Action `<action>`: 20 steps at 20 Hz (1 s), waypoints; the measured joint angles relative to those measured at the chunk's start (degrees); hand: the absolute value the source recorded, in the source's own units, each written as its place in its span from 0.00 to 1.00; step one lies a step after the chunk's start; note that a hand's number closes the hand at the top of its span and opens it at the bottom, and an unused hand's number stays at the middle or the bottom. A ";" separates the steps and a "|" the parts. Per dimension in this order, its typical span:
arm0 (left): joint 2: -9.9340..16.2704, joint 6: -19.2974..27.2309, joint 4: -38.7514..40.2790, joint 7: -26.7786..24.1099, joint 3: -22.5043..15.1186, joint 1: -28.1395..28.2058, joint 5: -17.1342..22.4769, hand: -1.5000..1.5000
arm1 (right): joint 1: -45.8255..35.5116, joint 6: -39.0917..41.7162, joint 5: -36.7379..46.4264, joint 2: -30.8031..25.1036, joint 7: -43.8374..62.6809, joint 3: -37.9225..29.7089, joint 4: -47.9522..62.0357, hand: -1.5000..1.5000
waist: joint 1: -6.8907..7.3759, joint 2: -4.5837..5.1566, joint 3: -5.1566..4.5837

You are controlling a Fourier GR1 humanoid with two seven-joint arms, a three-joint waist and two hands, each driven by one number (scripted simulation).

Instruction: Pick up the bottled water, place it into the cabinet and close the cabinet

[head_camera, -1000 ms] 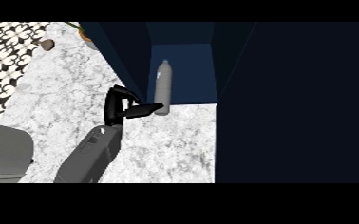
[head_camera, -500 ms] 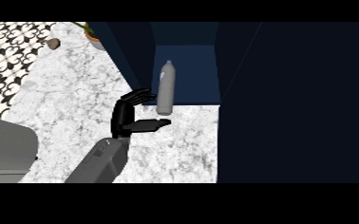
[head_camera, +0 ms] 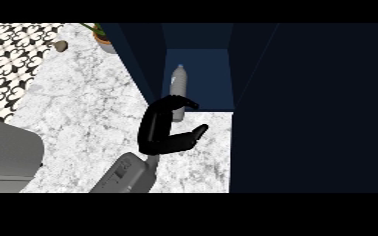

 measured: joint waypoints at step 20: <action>17.68 -4.00 -32.07 3.47 5.49 27.41 6.76 0.00 | 1.92 11.57 6.48 -12.09 -2.05 15.17 -2.42 1.00 | 0.12 -0.06 -0.28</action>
